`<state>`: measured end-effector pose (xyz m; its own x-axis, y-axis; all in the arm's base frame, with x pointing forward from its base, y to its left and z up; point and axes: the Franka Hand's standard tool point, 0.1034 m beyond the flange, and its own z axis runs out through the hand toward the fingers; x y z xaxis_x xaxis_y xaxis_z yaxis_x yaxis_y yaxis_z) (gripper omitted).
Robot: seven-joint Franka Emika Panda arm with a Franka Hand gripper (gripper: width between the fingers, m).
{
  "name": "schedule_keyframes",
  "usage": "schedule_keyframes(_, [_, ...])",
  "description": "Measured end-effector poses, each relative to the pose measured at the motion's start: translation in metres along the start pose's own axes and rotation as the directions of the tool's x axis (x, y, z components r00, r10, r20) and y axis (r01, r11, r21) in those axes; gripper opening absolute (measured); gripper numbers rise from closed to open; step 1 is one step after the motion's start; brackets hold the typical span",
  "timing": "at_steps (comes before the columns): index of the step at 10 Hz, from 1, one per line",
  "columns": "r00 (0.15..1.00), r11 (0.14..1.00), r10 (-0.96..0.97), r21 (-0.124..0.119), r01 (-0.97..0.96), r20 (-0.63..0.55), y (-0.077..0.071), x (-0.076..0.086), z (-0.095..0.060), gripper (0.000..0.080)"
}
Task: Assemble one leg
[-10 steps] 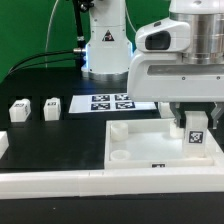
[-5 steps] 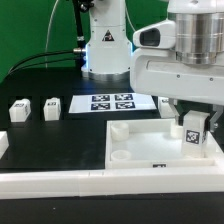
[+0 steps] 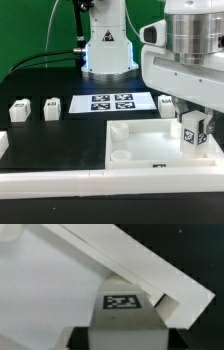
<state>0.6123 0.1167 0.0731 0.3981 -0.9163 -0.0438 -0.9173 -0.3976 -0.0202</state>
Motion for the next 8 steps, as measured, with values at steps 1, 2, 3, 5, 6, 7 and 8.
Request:
schedule_keyframes(1, [0.991, 0.991, 0.133, 0.003, -0.133, 0.010, -0.0002, 0.0000, -0.0001, 0.0294])
schedule_keyframes(2, [0.968, 0.968, 0.252, 0.005, -0.252, 0.019, -0.0004, 0.0007, -0.0003, 0.0294])
schedule_keyframes(3, [0.938, 0.938, 0.345, 0.004, -0.345, 0.026, -0.0006, 0.0013, -0.0005, 0.0294])
schedule_keyframes(5, [0.843, 0.844, 0.536, 0.004, -0.537, 0.038, -0.0017, 0.0013, -0.0008, 0.0294])
schedule_keyframes(6, [0.807, 0.808, 0.589, 0.005, -0.589, 0.038, -0.0018, 0.0014, -0.0009, 0.0294])
schedule_keyframes(7, [0.749, 0.749, 0.662, 0.005, -0.662, 0.034, -0.0021, 0.0017, -0.0015, 0.0294])
schedule_keyframes(8, [0.746, 0.746, 0.665, 0.006, -0.666, 0.033, -0.0019, 0.0020, -0.0016, 0.0294])
